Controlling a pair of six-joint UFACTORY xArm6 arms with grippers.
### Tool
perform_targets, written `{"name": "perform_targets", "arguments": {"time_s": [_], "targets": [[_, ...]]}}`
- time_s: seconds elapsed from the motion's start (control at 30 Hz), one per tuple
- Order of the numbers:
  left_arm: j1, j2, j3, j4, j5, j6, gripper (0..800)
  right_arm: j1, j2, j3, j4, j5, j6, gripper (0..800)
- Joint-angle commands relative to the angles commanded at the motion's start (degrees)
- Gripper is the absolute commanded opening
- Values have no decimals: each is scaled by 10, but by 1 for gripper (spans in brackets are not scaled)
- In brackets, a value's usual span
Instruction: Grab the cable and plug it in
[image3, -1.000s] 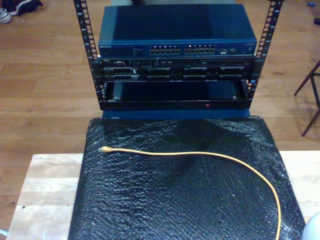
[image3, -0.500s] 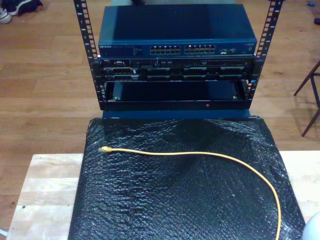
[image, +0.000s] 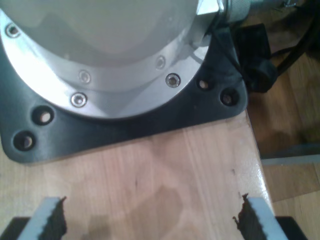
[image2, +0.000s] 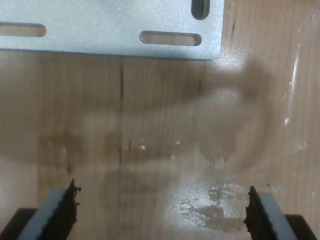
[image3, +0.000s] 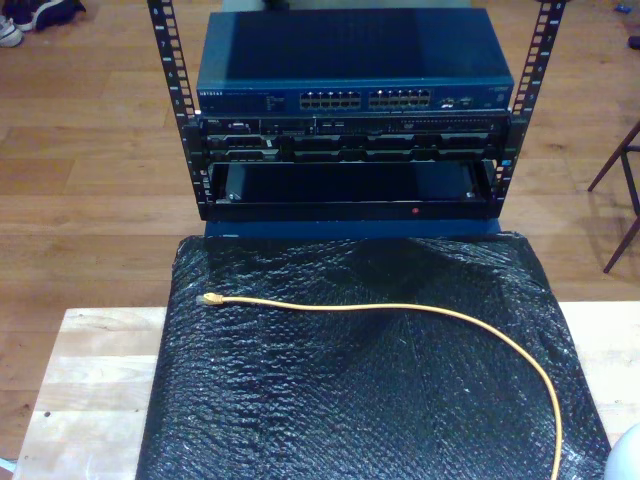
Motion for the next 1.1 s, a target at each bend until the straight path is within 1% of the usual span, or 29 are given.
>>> {"name": "perform_targets", "arguments": {"time_s": [0.7, 1.0, 1.1], "targets": [[0, 0, 0, 0, 0, 0, 800, 0, 0, -2, -1, 1, 0, 800], [-1, 0, -3, 1, 3, -2, 800, 0, -1, -15, 0, 9, 3, 798], [-1, 0, -4, 3, 4, -1, 800, 0, -2, -29, -1, 35, 4, 798]]}}
